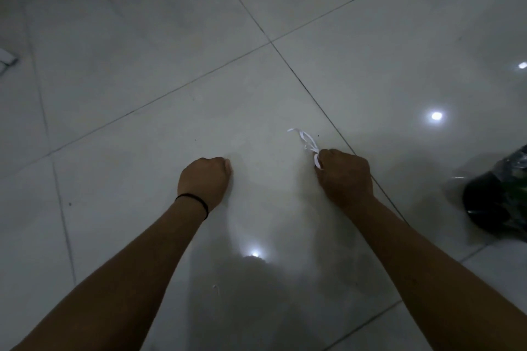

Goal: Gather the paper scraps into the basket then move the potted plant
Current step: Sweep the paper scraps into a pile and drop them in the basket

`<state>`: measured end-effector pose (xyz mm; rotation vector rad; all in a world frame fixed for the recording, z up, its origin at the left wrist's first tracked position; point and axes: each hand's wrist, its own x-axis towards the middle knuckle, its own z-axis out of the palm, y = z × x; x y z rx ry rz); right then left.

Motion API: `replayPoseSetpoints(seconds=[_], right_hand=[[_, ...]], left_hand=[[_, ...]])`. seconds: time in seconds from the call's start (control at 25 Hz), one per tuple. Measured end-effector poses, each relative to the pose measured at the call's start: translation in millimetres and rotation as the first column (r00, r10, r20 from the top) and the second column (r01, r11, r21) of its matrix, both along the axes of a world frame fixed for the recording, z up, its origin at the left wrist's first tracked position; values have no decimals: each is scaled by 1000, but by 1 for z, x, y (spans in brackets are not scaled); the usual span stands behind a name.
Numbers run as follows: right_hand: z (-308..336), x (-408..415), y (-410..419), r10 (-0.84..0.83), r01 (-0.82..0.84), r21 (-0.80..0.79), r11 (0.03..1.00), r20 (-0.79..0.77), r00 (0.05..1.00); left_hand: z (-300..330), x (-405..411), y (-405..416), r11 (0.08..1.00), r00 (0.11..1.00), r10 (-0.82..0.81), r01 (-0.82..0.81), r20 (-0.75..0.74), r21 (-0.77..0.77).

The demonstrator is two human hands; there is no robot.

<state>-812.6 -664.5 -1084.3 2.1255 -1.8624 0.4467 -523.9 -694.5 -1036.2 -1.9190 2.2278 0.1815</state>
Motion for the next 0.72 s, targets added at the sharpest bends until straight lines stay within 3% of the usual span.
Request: replayPoseSetpoints(seconds=[0.12,0.2,0.28,0.36,0.52,0.6,0.72], right_hand=[[-2,-2,-1,-1,1,-7,1000,7,1000],[-4,-2,-1,-5,5,7,1000,22,1000],[-5,-2,-1,-10,10,18,1000,21,1000],[-6,-2,-2,-11,11,21,1000,8,1000],[0,5,1,-75,75,13,997,8,997],[4,11,12,-115,115,-7,993,13,993],[-2,14,29,-134,134,4,991,4,991]], left_hand=[[9,3,-12,978,995,-96,96,-5,185],[21,8,-26,958,974,-20,83,-226,273],[30,14,-34,977,915,122,-42,-383,211],[33,18,-32,990,857,144,-126,-495,69],[39,21,-11,994,905,8,-55,-426,-98],[36,25,4,994,953,-86,62,-290,-91],[18,27,26,996,983,-75,67,-166,-54]])
